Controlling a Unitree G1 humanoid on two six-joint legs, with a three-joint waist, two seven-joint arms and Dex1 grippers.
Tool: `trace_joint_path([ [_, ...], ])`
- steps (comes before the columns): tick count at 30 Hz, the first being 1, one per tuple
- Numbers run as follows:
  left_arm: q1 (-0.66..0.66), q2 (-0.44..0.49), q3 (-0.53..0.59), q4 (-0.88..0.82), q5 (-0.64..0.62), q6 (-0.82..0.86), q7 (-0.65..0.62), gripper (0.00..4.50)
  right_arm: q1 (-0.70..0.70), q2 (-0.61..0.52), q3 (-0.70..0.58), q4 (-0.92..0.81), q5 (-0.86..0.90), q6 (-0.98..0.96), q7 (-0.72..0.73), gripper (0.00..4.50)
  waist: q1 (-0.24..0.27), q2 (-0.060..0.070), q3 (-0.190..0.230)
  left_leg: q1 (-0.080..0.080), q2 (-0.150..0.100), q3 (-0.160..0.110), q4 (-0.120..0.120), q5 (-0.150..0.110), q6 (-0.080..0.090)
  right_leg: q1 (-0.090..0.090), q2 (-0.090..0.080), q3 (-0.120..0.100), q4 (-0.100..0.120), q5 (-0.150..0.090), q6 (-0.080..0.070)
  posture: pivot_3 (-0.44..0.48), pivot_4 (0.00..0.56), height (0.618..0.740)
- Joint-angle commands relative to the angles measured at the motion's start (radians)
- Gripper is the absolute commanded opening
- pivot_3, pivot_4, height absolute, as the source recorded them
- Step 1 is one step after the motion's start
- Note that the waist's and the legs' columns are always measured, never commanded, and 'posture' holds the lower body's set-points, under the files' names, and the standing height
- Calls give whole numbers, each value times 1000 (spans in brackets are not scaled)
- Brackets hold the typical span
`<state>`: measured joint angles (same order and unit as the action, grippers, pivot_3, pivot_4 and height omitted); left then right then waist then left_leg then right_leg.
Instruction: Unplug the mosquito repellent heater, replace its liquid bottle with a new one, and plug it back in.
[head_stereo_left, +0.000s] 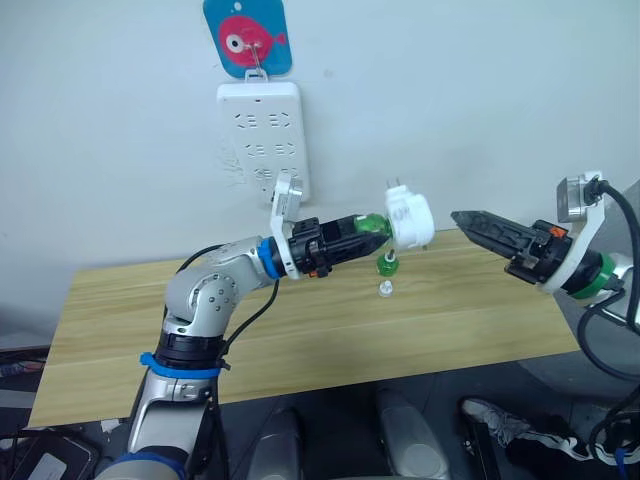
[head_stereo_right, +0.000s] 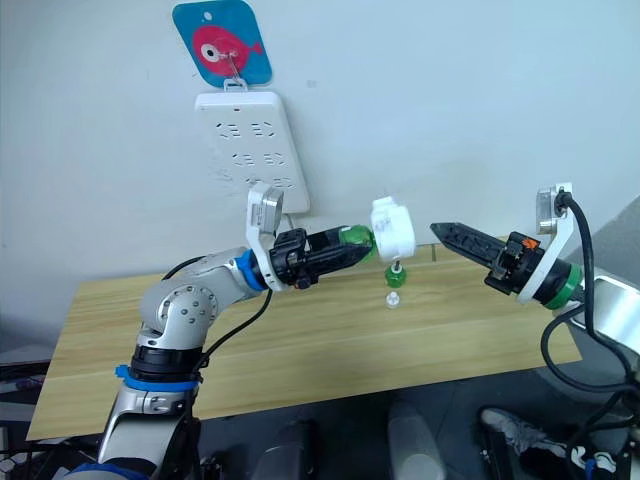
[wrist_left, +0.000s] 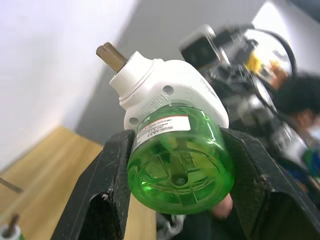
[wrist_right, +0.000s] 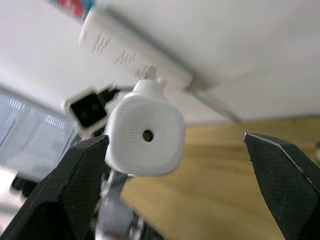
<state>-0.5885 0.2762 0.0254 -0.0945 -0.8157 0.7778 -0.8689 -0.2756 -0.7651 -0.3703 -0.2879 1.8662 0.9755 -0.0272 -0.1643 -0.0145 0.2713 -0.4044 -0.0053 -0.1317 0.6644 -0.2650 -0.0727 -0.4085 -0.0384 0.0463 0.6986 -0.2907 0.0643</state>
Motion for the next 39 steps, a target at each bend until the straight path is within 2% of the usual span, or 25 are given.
trace_joint_path([
  [1,-16,-70,44,-6,-7,-41,109,2299,42,61,-36,-147,14,-150,-134,4500,0,1,-3,0,0,0,0,0,0,0,0,0,0,0,0,-264,186,734],
  [4,-2,-116,42,-16,-2,-53,159,2299,78,149,8,-262,19,-253,-239,4500,-3,2,-6,0,0,0,0,0,0,0,0,0,0,0,0,-272,188,734],
  [7,13,-159,49,-21,-15,-49,209,2299,88,254,78,-336,-55,-340,-331,4500,-5,3,-8,1,0,0,-1,0,0,0,0,0,0,0,0,-278,189,734],
  [13,-2,-213,93,3,-63,-26,281,2299,82,384,164,-358,-184,-433,-380,4500,-7,5,-9,1,0,0,0,0,0,0,1,1,1,0,0,-276,184,734],
  [20,10,-220,104,-25,-166,71,303,2299,51,448,224,-329,-272,-465,-345,4500,-8,6,-10,1,0,0,-1,0,0,0,1,1,0,0,0,-280,184,734],
  [29,6,-227,111,-43,-257,127,348,2299,-7,475,261,-293,-274,-451,-295,4500,-10,6,-11,1,0,0,-1,0,0,0,1,0,0,0,0,-274,187,734],
  [39,29,-200,55,-78,-231,107,310,2299,-37,513,268,-269,-268,-461,-307,4500,-11,7,-11,2,0,0,-1,0,0,0,1,1,0,0,0,-273,189,734],
])
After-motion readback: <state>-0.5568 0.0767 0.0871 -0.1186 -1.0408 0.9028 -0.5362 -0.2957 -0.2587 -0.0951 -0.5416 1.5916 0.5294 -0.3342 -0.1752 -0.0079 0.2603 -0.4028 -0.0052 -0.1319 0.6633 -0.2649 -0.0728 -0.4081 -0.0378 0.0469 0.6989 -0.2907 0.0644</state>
